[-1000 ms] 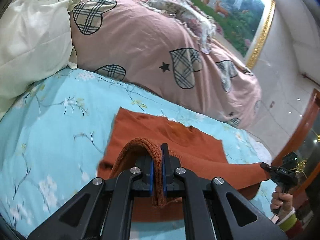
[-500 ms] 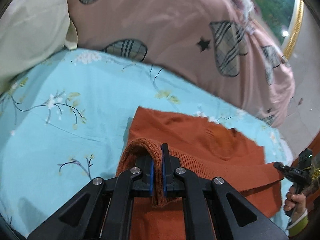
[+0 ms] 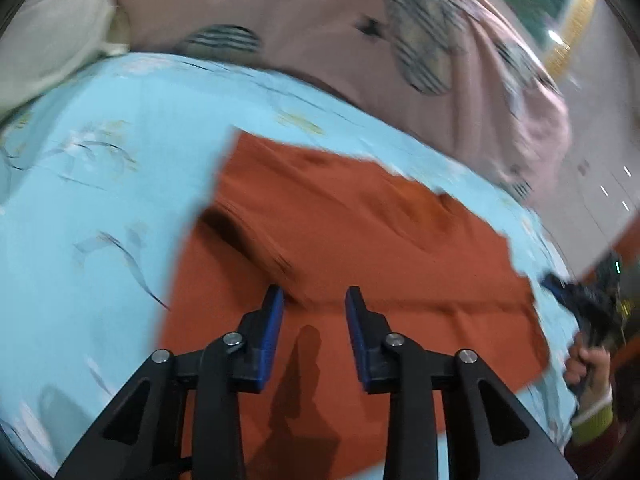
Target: Fold small clothes
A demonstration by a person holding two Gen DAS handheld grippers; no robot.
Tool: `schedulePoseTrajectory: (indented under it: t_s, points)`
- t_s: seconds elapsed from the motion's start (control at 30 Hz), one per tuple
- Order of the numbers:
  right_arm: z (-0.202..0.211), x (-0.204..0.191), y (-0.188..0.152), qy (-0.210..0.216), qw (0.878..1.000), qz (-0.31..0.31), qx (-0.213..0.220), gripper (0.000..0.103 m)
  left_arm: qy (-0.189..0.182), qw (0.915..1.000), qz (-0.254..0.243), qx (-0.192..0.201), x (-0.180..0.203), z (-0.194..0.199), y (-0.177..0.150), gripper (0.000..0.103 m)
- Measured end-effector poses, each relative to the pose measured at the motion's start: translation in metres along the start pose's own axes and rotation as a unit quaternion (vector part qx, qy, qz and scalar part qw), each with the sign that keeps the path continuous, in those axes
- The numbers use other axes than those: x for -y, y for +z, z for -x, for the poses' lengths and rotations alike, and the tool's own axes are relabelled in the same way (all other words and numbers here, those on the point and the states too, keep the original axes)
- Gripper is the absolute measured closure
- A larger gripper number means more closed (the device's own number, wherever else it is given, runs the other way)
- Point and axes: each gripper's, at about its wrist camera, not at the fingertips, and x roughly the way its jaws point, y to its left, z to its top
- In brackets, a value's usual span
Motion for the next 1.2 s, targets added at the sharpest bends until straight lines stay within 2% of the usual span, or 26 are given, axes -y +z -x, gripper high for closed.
schedulePoseTrajectory:
  t_s: [0.07,0.13,0.17,0.23,0.27,0.33,0.4,0.43,0.47,0.5,0.57,0.63,0.67,0.8,0.97,1.07,1.2]
  points:
    - [-0.013,-0.031,-0.015,0.045,0.996,0.058,-0.046,0.070,-0.019,0.9994,-0.018,-0.023,0.020,-0.009,-0.015,0.071]
    - [-0.034,-0.056,-0.033,0.075,0.986,0.107,-0.103,0.070,-0.026,0.9973,-0.029,-0.061,0.036,-0.028,-0.024,0.071]
    - [-0.044,-0.064,-0.038,0.070,0.981,0.129,-0.124,0.070,-0.012,0.9966,-0.043,-0.070,0.042,-0.038,-0.025,0.071]
    - [-0.065,-0.072,-0.044,0.017,0.973,0.178,-0.146,0.070,0.007,0.9950,-0.071,-0.071,0.049,-0.049,-0.023,0.071]
    - [-0.071,-0.070,-0.041,0.000,0.972,0.184,-0.147,0.073,0.013,0.9944,-0.076,-0.071,0.049,-0.055,-0.016,0.075]
    - [-0.079,-0.055,-0.025,-0.013,0.976,0.167,-0.137,0.074,0.017,0.9943,-0.073,-0.075,0.042,-0.067,0.004,0.078]
    - [-0.084,-0.039,-0.002,-0.045,0.981,0.147,-0.115,0.078,0.035,0.9947,-0.065,-0.072,0.032,-0.080,0.031,0.079]
    - [-0.086,-0.031,0.010,-0.069,0.984,0.133,-0.098,0.078,0.042,0.9952,-0.057,-0.067,0.027,-0.083,0.043,0.079]
    - [-0.084,-0.020,0.023,-0.111,0.985,0.114,-0.071,0.077,0.054,0.9958,-0.047,-0.057,0.021,-0.086,0.058,0.079]
    - [-0.080,-0.008,0.032,-0.127,0.987,0.089,-0.052,0.077,0.071,0.9956,-0.040,-0.046,0.016,-0.086,0.069,0.079]
    - [-0.070,0.019,0.046,-0.117,0.993,0.019,-0.026,0.077,0.099,0.9948,-0.014,-0.019,0.000,-0.083,0.090,0.074]
    - [-0.061,0.030,0.048,-0.133,0.991,-0.005,-0.009,0.076,0.113,0.9936,0.009,0.001,-0.013,-0.077,0.099,0.071]
    - [-0.057,0.030,0.046,-0.136,0.991,-0.007,-0.005,0.076,0.108,0.9939,0.022,0.006,-0.018,-0.072,0.099,0.071]
    - [-0.035,0.019,0.021,-0.098,0.995,-0.009,-0.002,0.076,0.090,0.9953,0.033,0.015,-0.020,-0.046,0.074,0.069]
    - [-0.021,-0.006,-0.026,-0.057,0.998,-0.002,-0.016,0.076,0.047,0.9976,0.048,0.016,-0.009,-0.001,0.010,0.066]
    - [-0.017,-0.003,-0.052,-0.071,0.997,-0.009,-0.036,0.076,0.018,0.9974,0.068,0.017,0.000,0.019,-0.028,0.063]
    - [0.013,0.012,-0.070,-0.081,0.996,-0.047,-0.010,0.076,0.015,0.9965,0.082,0.010,0.005,0.045,-0.072,0.057]
